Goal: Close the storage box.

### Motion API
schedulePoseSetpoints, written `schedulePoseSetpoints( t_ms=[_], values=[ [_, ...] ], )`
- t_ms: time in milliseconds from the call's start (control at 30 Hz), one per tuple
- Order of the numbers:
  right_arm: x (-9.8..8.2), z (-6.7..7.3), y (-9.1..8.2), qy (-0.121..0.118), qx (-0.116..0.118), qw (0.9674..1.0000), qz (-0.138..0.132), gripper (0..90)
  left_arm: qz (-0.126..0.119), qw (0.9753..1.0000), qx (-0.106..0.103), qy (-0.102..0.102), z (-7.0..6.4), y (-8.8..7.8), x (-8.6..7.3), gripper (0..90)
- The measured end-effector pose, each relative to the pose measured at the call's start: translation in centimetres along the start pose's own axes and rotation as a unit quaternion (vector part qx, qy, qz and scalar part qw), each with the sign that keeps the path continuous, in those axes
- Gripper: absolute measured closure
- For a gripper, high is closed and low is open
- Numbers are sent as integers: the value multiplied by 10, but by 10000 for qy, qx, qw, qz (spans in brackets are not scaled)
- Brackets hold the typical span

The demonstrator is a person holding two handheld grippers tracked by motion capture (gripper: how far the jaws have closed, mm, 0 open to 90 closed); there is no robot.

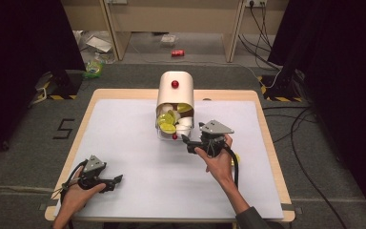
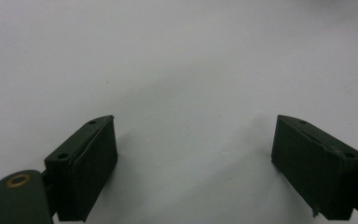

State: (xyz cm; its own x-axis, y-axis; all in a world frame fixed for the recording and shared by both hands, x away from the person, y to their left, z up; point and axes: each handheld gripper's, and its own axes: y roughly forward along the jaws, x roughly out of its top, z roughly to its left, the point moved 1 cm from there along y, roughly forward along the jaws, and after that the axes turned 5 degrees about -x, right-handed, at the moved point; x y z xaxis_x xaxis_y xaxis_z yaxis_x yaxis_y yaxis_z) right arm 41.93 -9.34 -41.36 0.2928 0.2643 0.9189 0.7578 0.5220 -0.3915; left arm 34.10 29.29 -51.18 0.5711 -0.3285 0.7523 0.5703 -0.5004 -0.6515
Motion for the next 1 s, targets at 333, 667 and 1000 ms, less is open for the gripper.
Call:
schedulePoseSetpoints(
  t_ms=[333, 667, 1000],
  values=[
    [4, -1, 5, 14, -24, 10000, -6, 215, -1, 10000, -2, -3, 0, 0, 0, 136],
    [6, -5, 12, 48, -76, 10000, -20, 219, -1, 10000, -5, -4, 0, 0, 0, 136],
    [9, -10, 20, 120, -108, 9999, -25, 225, 1, 10000, -4, -3, 0, 0, 0, 136]
  ],
)
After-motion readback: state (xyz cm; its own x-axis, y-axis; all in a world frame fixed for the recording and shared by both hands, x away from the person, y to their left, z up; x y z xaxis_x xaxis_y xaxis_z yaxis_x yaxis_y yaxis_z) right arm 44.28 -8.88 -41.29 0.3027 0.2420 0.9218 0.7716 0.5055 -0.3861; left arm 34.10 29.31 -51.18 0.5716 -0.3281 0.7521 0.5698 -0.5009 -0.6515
